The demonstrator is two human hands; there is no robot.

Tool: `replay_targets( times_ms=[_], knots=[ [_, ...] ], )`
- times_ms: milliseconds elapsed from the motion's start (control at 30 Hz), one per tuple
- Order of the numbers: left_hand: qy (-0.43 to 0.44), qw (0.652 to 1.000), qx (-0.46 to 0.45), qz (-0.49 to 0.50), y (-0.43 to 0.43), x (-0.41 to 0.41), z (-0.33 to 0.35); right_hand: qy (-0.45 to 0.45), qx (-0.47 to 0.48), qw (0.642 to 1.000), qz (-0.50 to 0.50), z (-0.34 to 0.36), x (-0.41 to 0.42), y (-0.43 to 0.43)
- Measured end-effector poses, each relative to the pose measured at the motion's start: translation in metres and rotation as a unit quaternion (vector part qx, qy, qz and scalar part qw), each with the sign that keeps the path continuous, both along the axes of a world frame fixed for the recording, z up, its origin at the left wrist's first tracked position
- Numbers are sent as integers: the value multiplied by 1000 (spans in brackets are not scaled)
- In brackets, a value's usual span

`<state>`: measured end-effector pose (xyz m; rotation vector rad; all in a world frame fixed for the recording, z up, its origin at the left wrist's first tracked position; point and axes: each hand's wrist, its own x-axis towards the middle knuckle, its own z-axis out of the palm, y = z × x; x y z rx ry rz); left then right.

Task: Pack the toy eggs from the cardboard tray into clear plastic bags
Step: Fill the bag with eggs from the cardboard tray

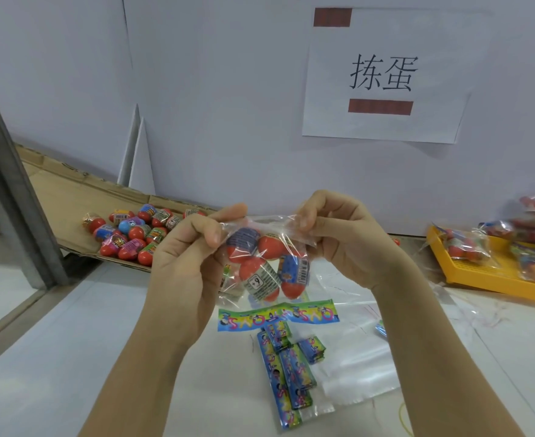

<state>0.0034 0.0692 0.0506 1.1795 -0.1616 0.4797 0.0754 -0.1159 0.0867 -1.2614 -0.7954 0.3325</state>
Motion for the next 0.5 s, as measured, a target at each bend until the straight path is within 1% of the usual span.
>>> replay_targets(
  times_ms=[67,233,367,500],
  knots=[
    [-39,998,-7,-42,0,1,3,4,-1,1000,6,1,0,-2],
    [-92,994,-7,-66,2,4,0,9,-7,1000,19,3,0,-6],
    [-102,991,76,-37,2,4,0,10,-9,1000,24,4,0,-8],
    [-95,989,112,-9,7,8,-5,1,-11,1000,23,4,0,-9]
  ],
)
